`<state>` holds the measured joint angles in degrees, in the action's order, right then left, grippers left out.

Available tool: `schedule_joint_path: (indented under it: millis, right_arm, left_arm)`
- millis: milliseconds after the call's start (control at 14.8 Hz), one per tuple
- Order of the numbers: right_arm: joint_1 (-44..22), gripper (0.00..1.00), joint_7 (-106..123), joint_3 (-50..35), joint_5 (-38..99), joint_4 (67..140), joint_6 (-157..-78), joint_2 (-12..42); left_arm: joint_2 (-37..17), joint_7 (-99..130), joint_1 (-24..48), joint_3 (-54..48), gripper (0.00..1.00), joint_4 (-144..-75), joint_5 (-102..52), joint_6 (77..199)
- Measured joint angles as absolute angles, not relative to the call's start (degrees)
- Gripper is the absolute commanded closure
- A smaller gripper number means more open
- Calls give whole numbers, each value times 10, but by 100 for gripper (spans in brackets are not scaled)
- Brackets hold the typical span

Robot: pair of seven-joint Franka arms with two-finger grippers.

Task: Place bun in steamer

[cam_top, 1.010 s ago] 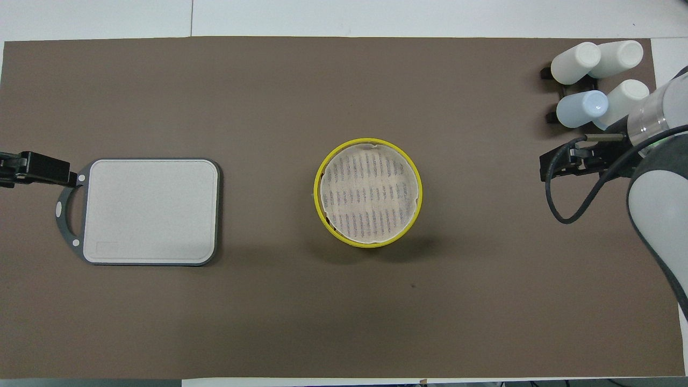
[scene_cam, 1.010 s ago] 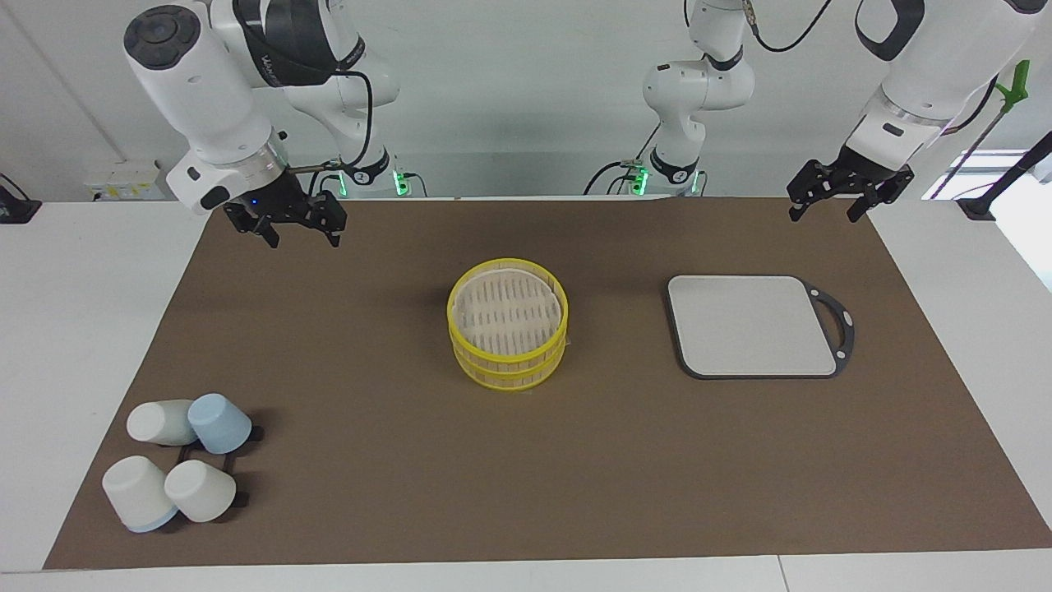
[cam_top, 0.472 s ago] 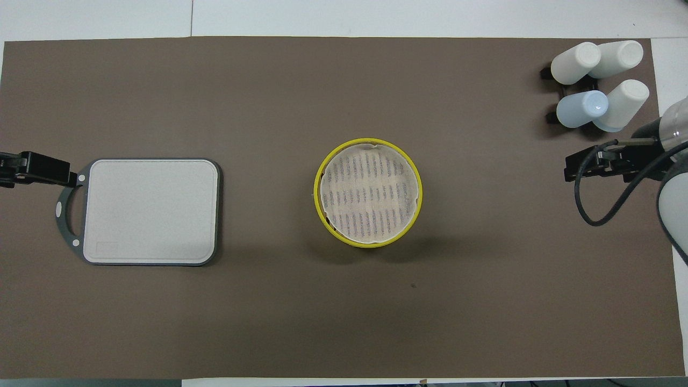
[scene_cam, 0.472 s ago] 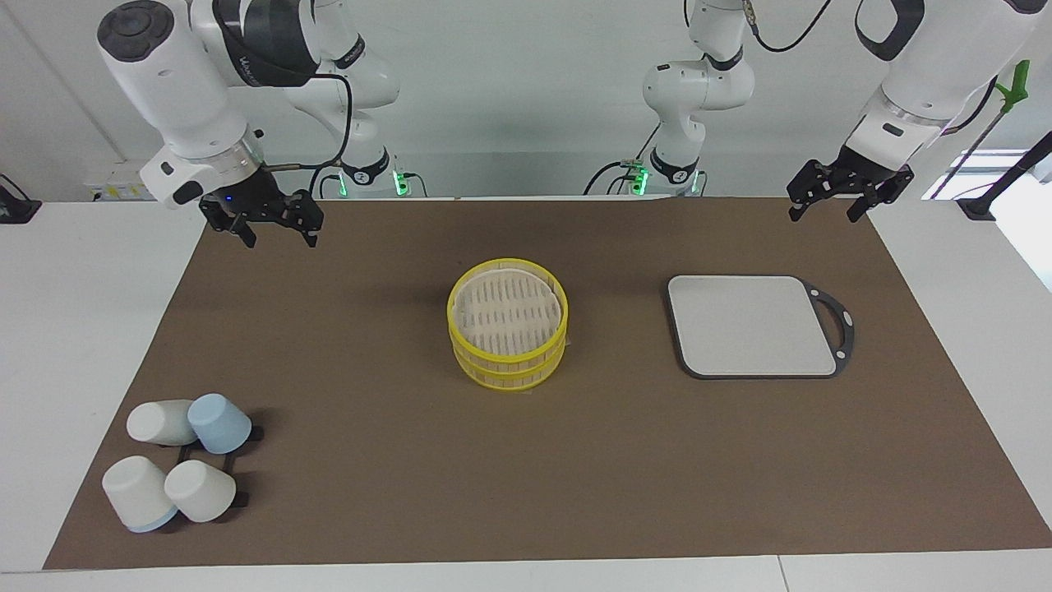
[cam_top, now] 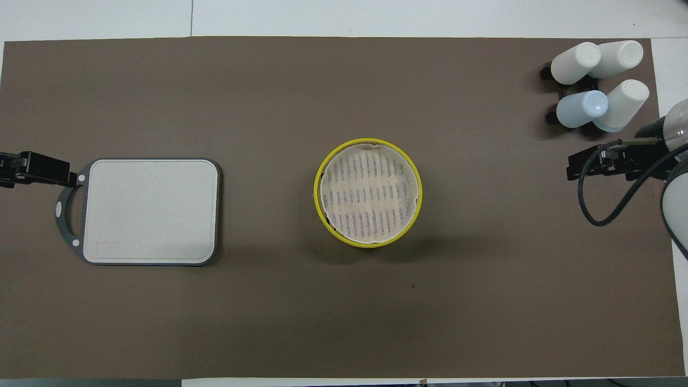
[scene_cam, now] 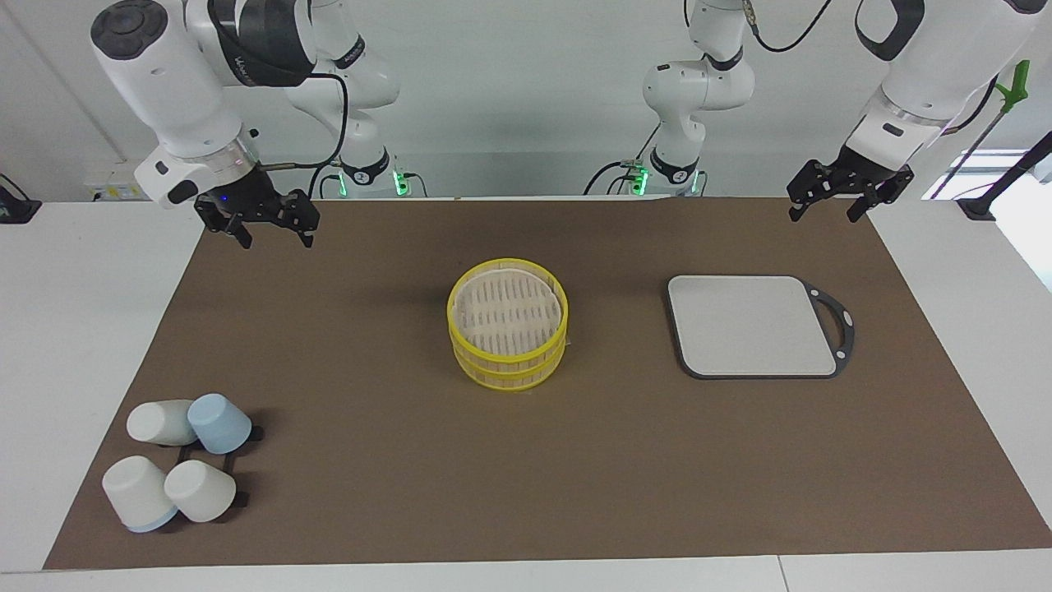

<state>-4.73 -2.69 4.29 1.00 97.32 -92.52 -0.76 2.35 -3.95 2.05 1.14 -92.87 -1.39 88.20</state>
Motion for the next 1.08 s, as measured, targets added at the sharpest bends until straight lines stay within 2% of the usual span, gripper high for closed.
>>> schedule_joint_path:
  millis: [1078]
  right_arm:
    - [-33, 0, -1, 44, 1, 969, -944, -9]
  left_arm:
    - [23, -40, 20, 11, 0, -929, -14, 882]
